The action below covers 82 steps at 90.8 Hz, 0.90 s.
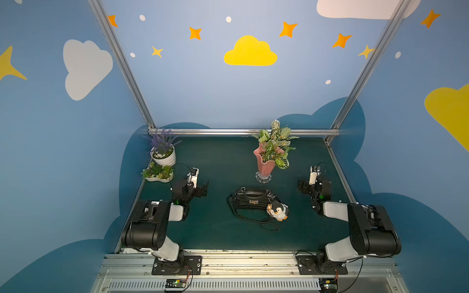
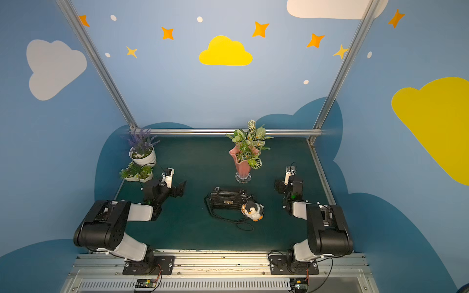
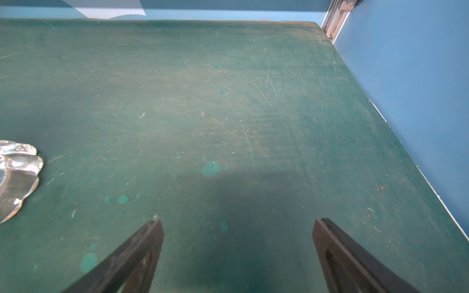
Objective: Remove the decoration from the bag
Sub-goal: Adjust the bag at the center of the board.
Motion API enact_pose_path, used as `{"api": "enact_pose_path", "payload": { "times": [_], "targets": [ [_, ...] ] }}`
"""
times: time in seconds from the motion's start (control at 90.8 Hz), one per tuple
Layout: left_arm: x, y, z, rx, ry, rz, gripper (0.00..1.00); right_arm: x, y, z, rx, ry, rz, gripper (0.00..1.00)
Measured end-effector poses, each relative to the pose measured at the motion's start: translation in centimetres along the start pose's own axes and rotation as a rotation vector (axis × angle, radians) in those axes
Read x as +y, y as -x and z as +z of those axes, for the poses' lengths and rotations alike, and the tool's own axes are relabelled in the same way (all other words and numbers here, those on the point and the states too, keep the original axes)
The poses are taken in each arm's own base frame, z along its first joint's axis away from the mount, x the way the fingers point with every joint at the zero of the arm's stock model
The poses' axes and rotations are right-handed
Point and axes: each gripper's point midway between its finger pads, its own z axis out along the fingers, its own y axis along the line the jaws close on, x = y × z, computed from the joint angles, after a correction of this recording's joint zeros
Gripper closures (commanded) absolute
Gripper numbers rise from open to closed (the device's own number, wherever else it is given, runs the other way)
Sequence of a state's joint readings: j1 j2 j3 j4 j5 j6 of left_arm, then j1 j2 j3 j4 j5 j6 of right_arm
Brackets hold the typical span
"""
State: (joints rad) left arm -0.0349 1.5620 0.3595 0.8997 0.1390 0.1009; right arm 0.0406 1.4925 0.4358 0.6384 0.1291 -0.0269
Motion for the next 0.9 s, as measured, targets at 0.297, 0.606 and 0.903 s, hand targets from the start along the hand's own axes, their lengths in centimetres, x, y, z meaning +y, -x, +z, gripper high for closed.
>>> {"api": "enact_pose_path", "payload": {
  "times": [0.297,0.606,0.903],
  "targets": [
    [0.0,0.1,0.0,-0.002,0.000,0.000,0.00,0.0,0.0,0.0,0.000,0.000,0.000,0.02],
    [0.4,0.3,-0.1,0.009,0.020,-0.005,0.00,-1.0,0.6,-0.7,0.012,-0.048,0.017,0.03],
    [-0.6,12.3,-8.8,-0.248,0.038,-0.083,0.00,-2.3,10.7,-7.0,-0.092,-0.073,0.278,0.03]
  ]
}}
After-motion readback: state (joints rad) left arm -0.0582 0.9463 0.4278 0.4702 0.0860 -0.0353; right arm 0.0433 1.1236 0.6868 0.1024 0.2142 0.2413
